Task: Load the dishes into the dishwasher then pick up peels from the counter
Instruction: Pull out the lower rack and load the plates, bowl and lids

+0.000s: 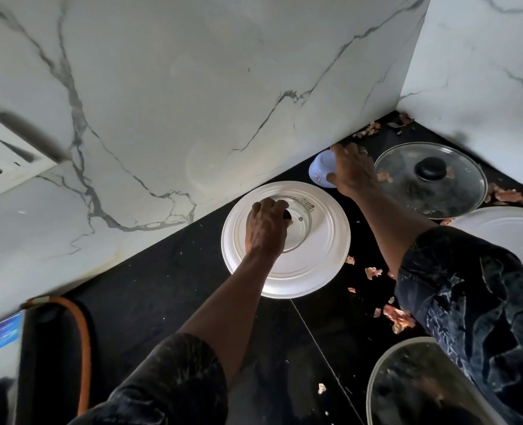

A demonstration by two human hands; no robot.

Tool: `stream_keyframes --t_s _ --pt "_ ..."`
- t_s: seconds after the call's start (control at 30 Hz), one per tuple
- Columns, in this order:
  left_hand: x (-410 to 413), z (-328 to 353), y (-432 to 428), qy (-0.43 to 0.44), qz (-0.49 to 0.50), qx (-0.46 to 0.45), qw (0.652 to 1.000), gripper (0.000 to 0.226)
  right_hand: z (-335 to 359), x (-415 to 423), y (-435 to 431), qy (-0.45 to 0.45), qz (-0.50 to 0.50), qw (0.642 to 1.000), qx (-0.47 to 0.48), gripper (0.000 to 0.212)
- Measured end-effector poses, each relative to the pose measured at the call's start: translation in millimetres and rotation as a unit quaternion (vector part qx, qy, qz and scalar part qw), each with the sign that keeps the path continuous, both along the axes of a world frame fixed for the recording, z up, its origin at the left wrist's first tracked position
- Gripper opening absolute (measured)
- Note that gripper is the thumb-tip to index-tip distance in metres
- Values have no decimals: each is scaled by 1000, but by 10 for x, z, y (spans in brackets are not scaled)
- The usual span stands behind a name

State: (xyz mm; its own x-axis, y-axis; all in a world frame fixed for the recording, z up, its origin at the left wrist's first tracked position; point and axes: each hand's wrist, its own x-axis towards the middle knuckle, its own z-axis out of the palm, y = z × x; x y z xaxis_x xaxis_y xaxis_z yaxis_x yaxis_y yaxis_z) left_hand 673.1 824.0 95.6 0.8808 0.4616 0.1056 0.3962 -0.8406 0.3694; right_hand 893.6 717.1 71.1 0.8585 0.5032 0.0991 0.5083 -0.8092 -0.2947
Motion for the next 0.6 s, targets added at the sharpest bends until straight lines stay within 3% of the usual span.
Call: stream_keyframes --t_s 0.17,0.47,0.6 --pt "-143 11 -46 1 -15 -1 1000 35 -28 -57 -105 7 4 999 -31 45" --pt "-171 -109 23 -2 -35 11 999 33 -68 26 114 63 -12 998 -2 76" --pt "-139 -131 13 -9 -30 8 999 30 -164 61 146 57 -6 998 0 70"
